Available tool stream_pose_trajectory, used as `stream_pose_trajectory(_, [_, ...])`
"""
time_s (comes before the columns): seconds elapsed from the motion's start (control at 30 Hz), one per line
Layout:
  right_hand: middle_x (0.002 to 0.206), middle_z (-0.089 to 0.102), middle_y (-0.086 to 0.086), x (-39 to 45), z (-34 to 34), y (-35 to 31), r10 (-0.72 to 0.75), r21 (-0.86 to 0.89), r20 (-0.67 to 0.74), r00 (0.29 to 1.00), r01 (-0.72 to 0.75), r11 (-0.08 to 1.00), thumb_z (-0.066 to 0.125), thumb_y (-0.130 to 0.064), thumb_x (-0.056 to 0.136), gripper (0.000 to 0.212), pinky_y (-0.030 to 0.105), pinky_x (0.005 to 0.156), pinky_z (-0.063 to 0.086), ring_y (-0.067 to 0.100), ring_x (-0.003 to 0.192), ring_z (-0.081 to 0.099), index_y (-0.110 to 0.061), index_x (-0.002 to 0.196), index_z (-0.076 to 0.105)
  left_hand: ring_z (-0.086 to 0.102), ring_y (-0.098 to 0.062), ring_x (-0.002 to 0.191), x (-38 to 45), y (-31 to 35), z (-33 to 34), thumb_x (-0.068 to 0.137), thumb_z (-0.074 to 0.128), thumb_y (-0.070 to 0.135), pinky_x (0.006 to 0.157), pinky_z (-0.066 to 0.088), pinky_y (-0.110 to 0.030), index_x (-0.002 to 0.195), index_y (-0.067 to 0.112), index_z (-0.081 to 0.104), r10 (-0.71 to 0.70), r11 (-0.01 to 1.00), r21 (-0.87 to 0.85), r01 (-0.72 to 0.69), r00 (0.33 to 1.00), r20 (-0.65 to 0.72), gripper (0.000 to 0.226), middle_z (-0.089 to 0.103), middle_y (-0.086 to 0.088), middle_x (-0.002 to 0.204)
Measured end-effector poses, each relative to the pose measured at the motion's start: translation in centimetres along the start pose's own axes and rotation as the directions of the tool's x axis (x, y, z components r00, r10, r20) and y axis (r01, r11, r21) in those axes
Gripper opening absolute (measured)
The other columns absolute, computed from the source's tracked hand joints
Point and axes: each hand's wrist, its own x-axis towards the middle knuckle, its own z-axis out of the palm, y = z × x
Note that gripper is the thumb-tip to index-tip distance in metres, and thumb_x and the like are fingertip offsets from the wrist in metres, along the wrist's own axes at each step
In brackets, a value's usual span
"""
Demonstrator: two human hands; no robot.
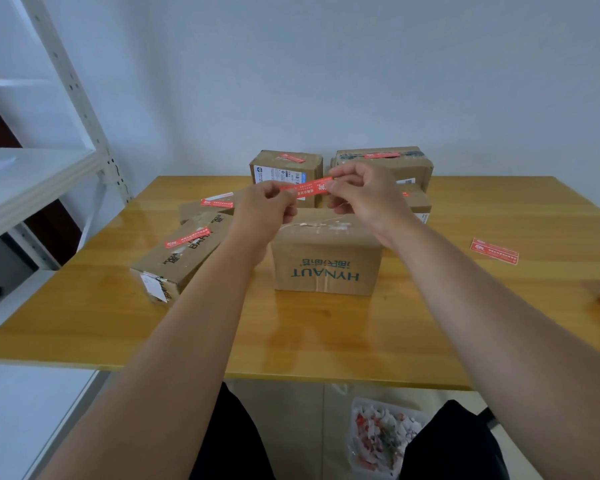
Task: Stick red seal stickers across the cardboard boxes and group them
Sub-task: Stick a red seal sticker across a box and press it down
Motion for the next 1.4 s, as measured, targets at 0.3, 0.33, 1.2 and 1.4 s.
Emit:
stream_pose_trajectory(0.3, [0.086,0.074,0.004,-0.4,-1.9,0.6,0.094,-0.120,-0.080,0.992,-0.103,0.987,0.064,-0.015,0.093,0.007,0.026,0.071,0.058,0.015,0.079,0.072,-0.015,0.093,0.071,0.070,-0.012,0.075,0.0,-0.6,1.4,0.095,0.062,0.014,0.075,0.058,-0.025,0.096,0.015,0.066,0.057,0.998,-0.042,-0.056,0.998,0.016,0.004,0.073,-0.004,0.084])
stream_pose_trajectory(0.33, [0.085,0.073,0.003,-0.4,-1.8,0.7,0.107,-0.156,-0.088,0.990,-0.119,0.980,0.064,-0.017,0.093,0.008,0.027,0.071,0.057,0.014,0.078,0.070,-0.015,0.091,0.071,0.071,-0.013,0.075,0.0,-0.6,1.4,0.095,0.062,0.016,0.076,0.059,-0.026,0.096,0.013,0.066,0.046,0.998,-0.039,-0.046,0.999,0.010,0.005,0.073,-0.004,0.083])
stream_pose_trajectory(1.2, [0.090,0.070,0.014,0.6,-0.6,1.0,0.357,-0.616,0.009,0.934,-0.276,0.737,0.066,-0.027,0.087,0.033,0.033,0.066,0.043,0.022,0.073,0.058,0.000,0.103,0.071,0.061,-0.017,0.088,2.3,-4.0,1.9,0.087,0.067,0.034,0.085,0.054,-0.045,0.075,0.024,0.062,-0.016,0.805,0.593,0.022,1.000,-0.016,0.016,0.065,0.006,0.080])
stream_pose_trajectory(1.4, [0.088,0.066,0.012,0.6,-0.5,1.5,0.343,-0.628,0.027,0.939,-0.251,0.737,0.063,-0.027,0.089,0.025,0.030,0.061,0.042,0.020,0.069,0.058,-0.004,0.095,0.069,0.060,-0.021,0.094,2.7,-4.5,2.0,0.086,0.068,0.035,0.086,0.054,-0.045,0.077,0.024,0.063,-0.045,0.806,0.590,0.049,0.999,-0.022,0.015,0.065,0.004,0.083])
